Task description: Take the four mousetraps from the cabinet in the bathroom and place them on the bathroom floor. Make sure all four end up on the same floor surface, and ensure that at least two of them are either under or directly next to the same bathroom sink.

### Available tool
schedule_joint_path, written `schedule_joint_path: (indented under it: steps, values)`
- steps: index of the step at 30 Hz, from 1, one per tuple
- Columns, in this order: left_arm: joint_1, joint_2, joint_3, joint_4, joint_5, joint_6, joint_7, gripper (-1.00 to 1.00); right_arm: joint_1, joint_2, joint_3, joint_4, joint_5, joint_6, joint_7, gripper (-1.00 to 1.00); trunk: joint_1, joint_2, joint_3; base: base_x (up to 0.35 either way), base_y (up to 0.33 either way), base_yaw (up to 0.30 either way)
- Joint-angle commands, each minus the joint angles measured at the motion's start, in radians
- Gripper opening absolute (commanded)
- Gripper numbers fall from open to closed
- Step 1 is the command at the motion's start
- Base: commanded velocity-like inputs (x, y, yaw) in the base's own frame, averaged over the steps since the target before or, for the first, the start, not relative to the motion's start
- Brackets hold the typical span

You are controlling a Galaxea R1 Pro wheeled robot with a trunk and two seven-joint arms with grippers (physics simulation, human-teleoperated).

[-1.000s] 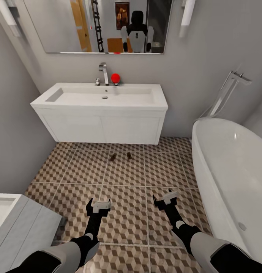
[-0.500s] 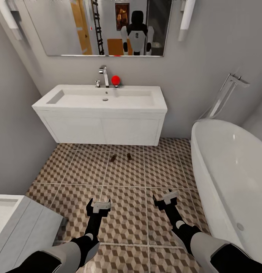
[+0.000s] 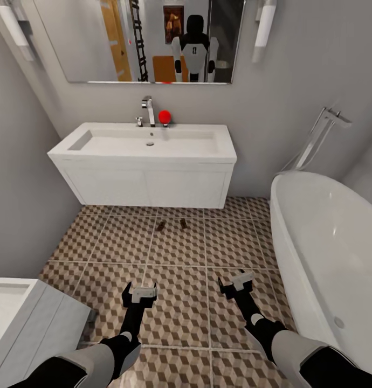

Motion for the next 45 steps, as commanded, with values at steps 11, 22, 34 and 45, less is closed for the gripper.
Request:
schedule_joint_path:
  steps: [11, 22, 34, 45]
  values:
    - [0.036, 0.025, -0.007, 0.005, 0.004, -0.006, 0.004, 1.00, 0.028, -0.017, 0.008, 0.003, -0.007, -0.003, -0.002, 1.00, -0.042, 0.077, 0.034, 0.000, 0.000, 0.000]
    - [0.118, 0.136, -0.006, 0.006, 0.007, -0.011, 0.005, 1.00, 0.140, -0.086, 0.008, 0.004, -0.010, -0.015, -0.001, 1.00, -0.084, 0.154, 0.068, 0.000, 0.000, 0.000]
    - [0.215, 0.187, -0.005, 0.006, 0.010, -0.013, 0.006, 1.00, 0.254, -0.099, 0.008, 0.008, -0.110, -0.050, -0.002, 1.00, -0.130, 0.238, 0.106, 0.000, 0.000, 0.000]
    - [0.265, 0.183, -0.005, 0.006, 0.010, -0.013, 0.005, 1.00, 0.311, -0.093, 0.008, 0.008, -0.153, -0.050, -0.002, 1.00, -0.173, 0.315, 0.140, 0.000, 0.000, 0.000]
